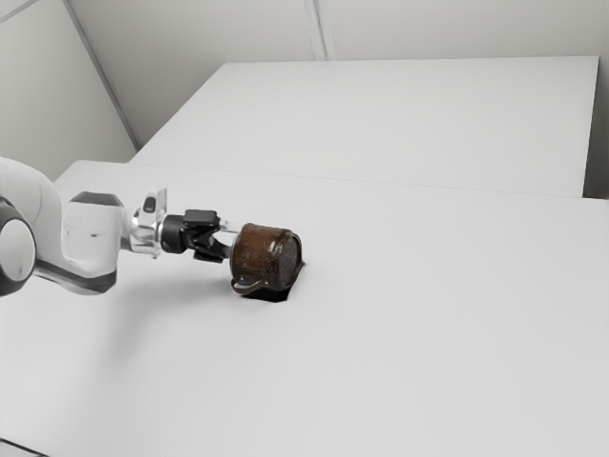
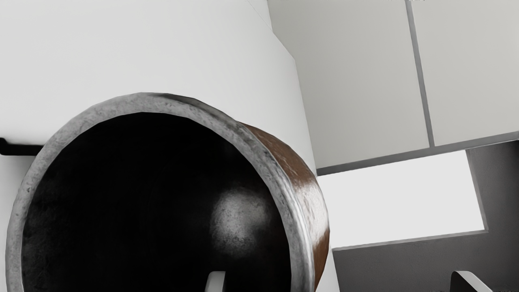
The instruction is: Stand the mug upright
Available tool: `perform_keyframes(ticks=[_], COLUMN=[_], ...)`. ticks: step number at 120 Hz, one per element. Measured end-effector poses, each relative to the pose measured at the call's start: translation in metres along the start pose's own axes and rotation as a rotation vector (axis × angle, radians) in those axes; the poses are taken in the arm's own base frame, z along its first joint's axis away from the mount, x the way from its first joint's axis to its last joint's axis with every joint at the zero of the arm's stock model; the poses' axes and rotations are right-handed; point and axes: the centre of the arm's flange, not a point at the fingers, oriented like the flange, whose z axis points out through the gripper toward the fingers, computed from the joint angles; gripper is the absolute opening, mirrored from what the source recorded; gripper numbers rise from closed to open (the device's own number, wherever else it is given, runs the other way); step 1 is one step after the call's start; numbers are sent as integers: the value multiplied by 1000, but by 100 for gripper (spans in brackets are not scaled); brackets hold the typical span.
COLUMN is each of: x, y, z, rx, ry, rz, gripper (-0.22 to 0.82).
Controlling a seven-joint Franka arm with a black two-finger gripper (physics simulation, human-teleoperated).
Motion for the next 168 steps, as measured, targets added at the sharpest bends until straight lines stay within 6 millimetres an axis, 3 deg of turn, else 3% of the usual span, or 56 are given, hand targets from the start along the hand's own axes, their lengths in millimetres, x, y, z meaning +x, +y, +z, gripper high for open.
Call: perform_keyframes(ticks=[32,55,78,104,127,138,150,168], x=[2,1,1,5,38,59,82,89], y=[1,-1,-2,4,47,69,96,101], z=[25,26,26,27,25,25,41,54], rx=[-41,-37,-34,-33,8,135,342,663], ry=[14,31,36,38,-10,-148,-391,-644], rz=[70,100,123,156,289,397,537,620], gripper=[58,12,-8,-14,-16,-16,-16,-17])
